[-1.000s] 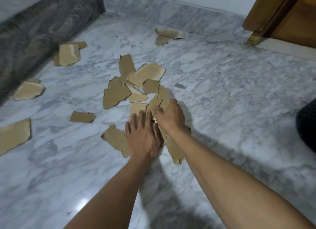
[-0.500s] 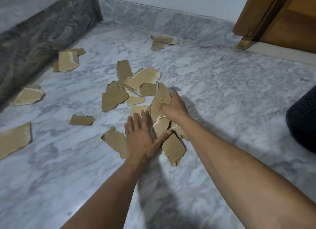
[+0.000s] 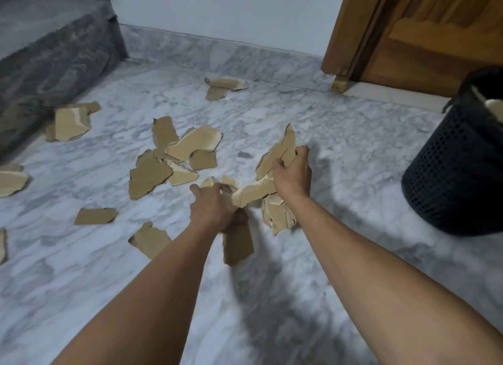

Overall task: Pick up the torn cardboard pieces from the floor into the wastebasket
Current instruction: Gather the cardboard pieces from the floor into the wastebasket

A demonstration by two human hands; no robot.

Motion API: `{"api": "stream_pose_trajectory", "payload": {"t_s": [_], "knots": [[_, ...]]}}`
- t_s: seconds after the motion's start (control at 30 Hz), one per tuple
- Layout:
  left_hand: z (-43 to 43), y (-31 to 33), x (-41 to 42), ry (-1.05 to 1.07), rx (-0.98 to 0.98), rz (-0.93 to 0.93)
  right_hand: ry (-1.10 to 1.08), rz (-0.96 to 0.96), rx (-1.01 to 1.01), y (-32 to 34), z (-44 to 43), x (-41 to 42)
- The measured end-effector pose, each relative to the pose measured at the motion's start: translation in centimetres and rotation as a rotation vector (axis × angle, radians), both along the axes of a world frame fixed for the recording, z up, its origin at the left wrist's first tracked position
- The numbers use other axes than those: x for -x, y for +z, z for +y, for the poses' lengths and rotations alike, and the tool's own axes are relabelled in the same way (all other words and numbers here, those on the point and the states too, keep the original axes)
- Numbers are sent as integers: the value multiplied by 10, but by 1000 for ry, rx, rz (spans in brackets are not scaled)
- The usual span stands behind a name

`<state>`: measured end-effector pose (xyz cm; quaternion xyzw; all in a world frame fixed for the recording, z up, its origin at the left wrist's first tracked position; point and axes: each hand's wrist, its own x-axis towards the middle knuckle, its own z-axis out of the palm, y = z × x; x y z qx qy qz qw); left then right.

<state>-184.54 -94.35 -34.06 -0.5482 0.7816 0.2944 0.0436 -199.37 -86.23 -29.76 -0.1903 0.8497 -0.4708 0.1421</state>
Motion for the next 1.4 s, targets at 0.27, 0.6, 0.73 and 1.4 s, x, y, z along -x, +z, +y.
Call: {"api": "stream_pose_trajectory", "payload": {"t_s": [0.27, 0.6, 0.73, 1.4], "knots": [[16, 6, 5, -63, 21, 350, -77, 12, 35, 26, 28, 15], [19, 160, 101, -103, -126, 794, -77, 317, 79, 192, 97, 128], [64, 250, 183, -279, -84, 936, -246, 408, 98, 277, 159, 188], [200, 294, 357, -642, 25, 819, -439, 253, -115, 283, 290, 280]]}}
